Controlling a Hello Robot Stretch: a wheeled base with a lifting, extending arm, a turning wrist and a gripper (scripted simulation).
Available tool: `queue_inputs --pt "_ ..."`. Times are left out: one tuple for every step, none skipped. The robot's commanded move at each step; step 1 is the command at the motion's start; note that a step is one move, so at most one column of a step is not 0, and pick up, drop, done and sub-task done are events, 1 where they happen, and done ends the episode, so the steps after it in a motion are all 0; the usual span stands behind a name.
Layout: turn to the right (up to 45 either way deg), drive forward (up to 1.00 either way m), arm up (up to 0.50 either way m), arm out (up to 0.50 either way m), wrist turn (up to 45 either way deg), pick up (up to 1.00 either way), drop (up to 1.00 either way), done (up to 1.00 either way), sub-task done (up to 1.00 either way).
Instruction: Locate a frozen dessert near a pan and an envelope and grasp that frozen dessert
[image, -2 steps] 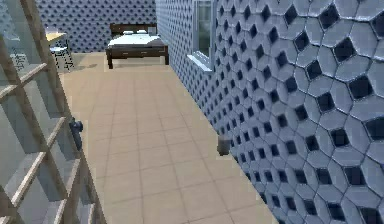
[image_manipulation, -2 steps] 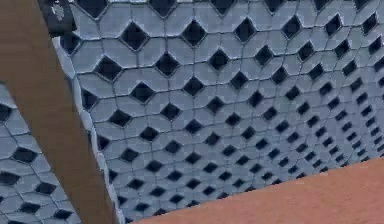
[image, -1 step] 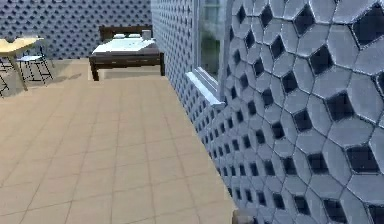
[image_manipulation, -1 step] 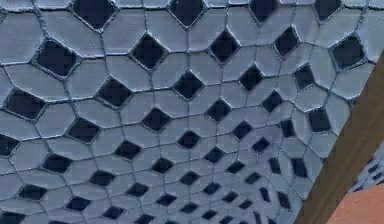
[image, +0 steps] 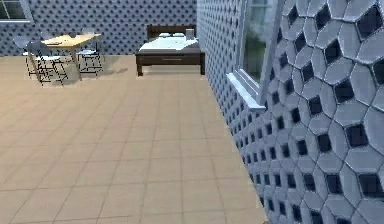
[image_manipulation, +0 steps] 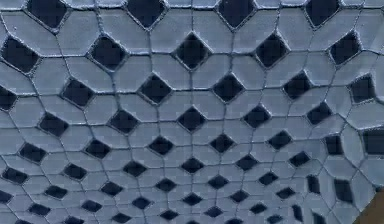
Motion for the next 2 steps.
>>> queue_inputs --pt "-3.0 0.00 0.00 0.00 0.0 0.00 0.00 0.00 0.00" --pt "0.0 0.45 0.00 0.00 0.0 0.00 0.00 0.00 0.00"
